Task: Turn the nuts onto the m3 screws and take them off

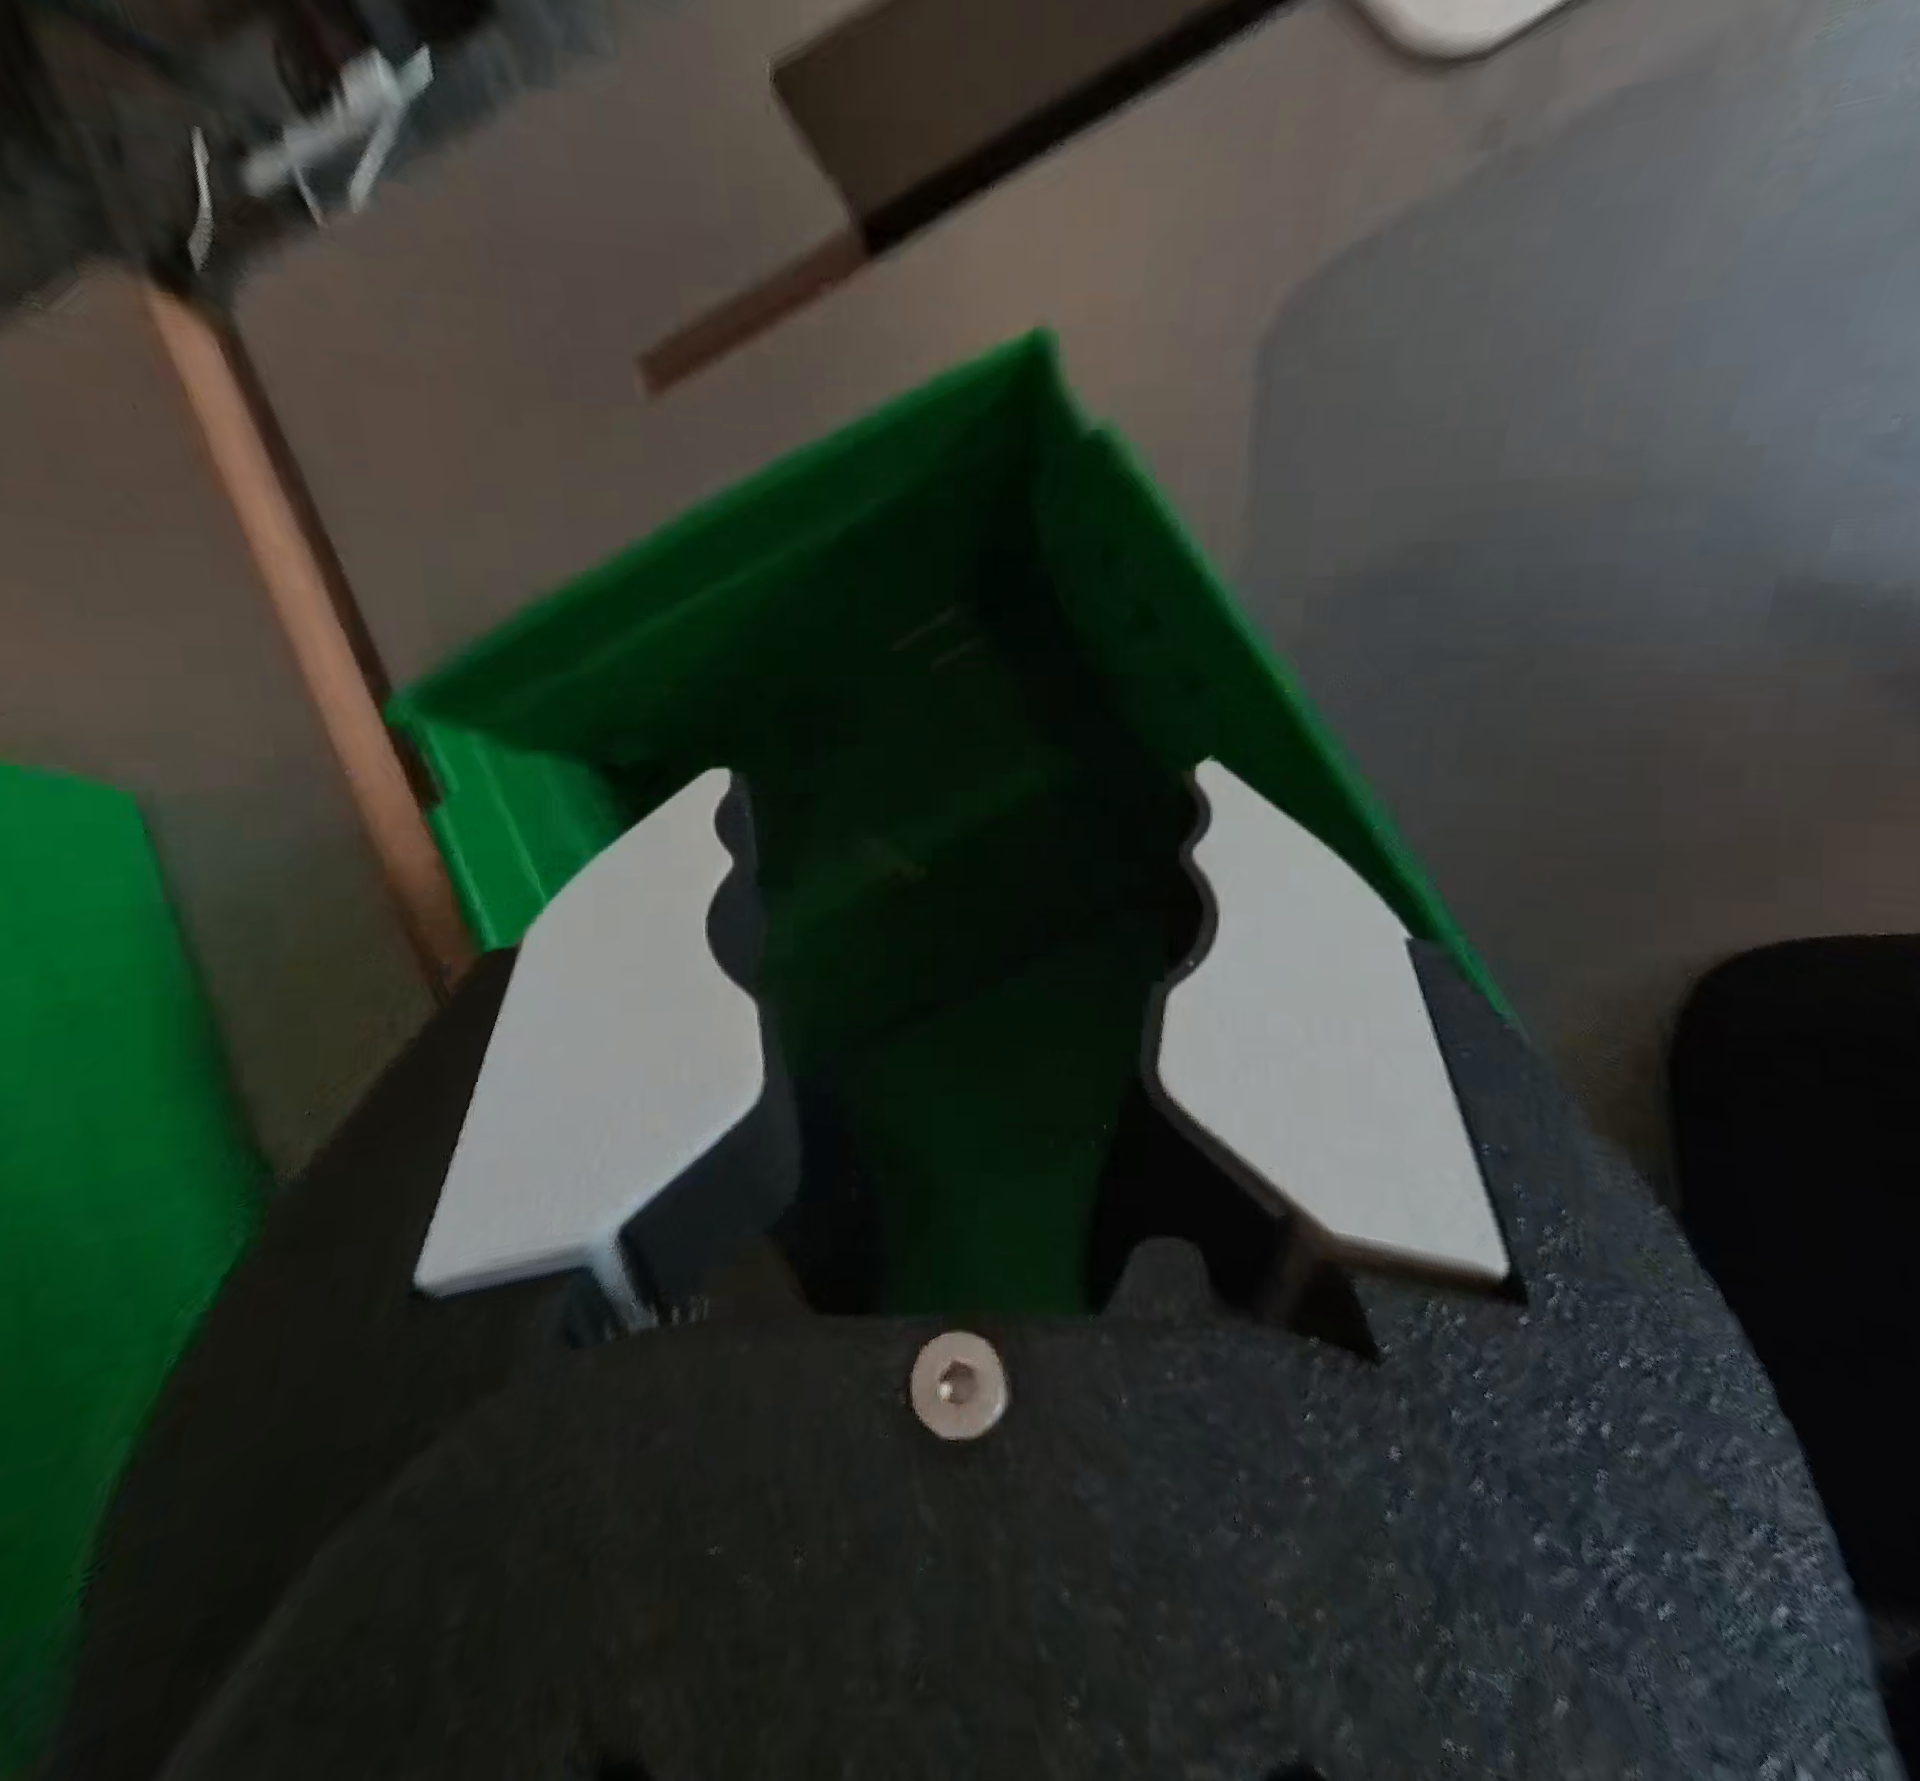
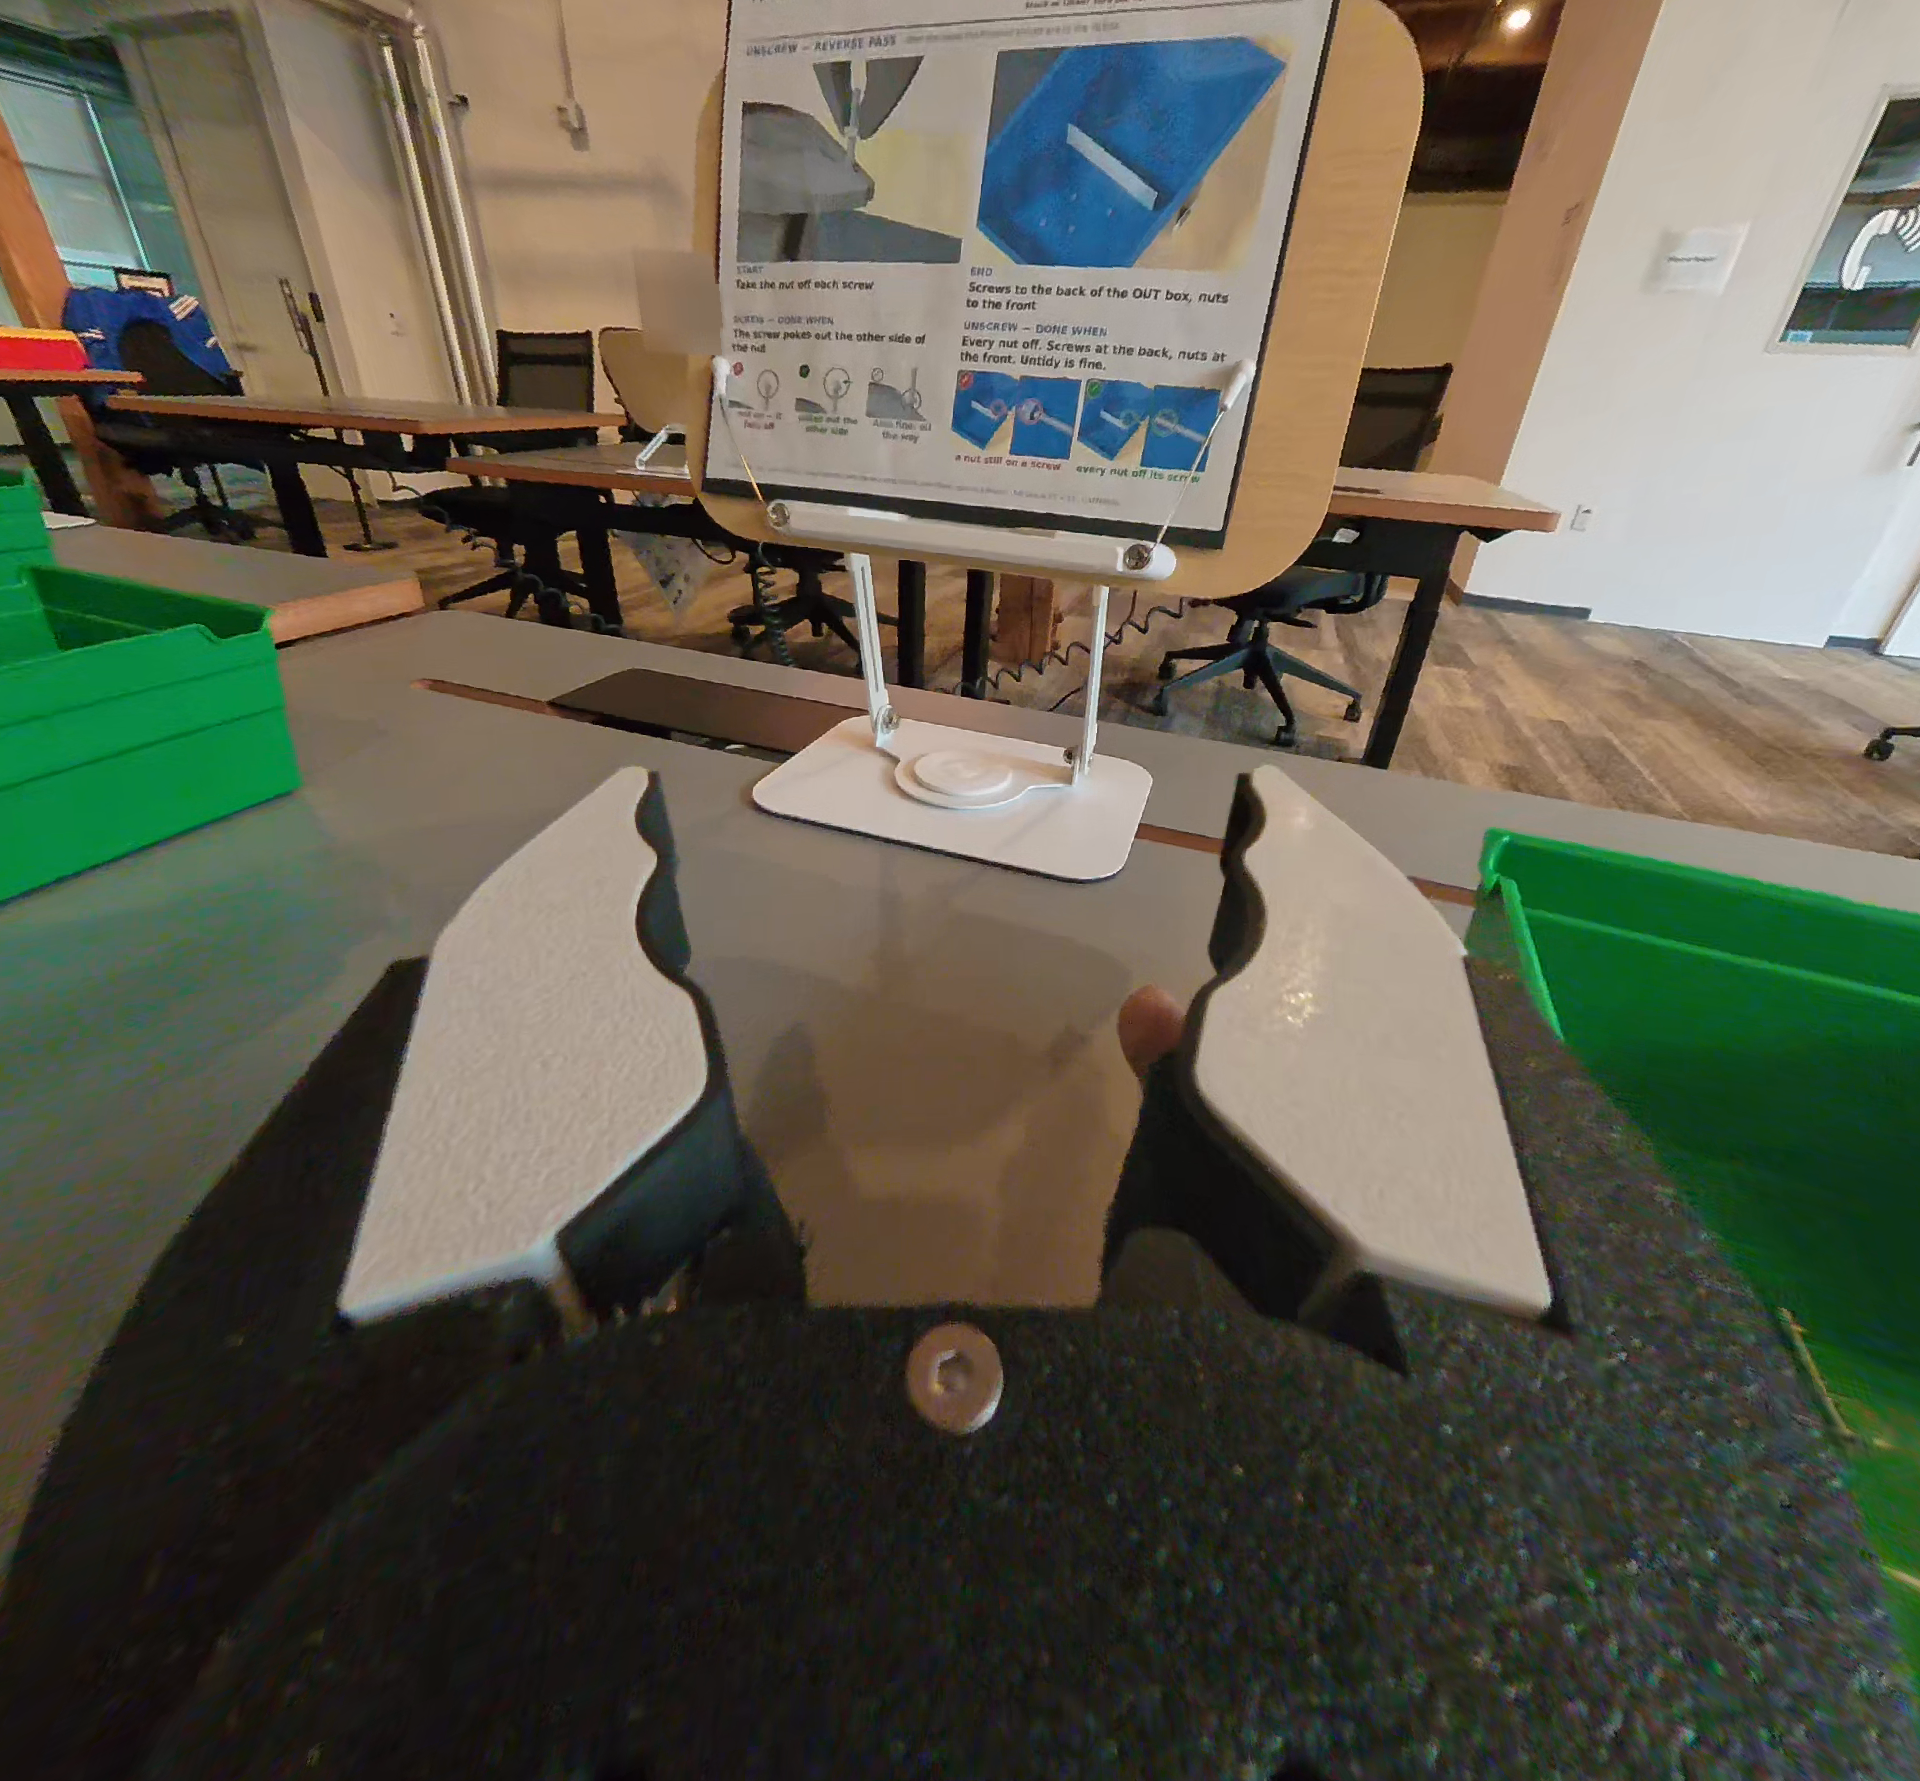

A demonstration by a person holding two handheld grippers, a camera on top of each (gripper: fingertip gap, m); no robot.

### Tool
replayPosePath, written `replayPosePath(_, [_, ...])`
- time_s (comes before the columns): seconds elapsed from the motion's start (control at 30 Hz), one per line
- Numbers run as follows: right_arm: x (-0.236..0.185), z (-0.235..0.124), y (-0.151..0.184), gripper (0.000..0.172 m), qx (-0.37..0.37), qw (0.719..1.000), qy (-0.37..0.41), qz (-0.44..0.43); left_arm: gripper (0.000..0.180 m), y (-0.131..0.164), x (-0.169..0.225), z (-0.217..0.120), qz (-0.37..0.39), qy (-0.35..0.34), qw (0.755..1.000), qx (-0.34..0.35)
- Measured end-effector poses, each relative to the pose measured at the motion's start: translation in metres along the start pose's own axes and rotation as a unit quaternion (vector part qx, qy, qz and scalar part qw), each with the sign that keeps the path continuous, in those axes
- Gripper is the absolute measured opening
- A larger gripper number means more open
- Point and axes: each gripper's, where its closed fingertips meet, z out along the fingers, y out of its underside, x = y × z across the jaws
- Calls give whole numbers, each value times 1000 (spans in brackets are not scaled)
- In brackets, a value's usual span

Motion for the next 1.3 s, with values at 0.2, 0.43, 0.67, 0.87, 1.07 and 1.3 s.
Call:
replayPosePath(0.2, [-6,0,0,98,5,1000,-20,18,72,37,-26,37,-34,-7,993,-115])
replayPosePath(0.43, [-5,1,1,95,9,999,-30,35,64,64,-26,63,-72,40,967,-241])
replayPosePath(0.67, [-4,0,0,92,15,997,-39,60,52,77,-23,80,-119,49,946,-297])
replayPosePath(0.87, [-2,-1,-1,90,24,995,-45,80,49,84,-25,92,-143,30,933,-328])
replayPosePath(1.07, [-1,-4,-4,88,33,993,-51,97,34,91,-25,100,-149,24,927,-342])
replayPosePath(1.3, [-2,-4,-5,87,36,992,-56,104,27,97,-23,110,-143,25,921,-361])
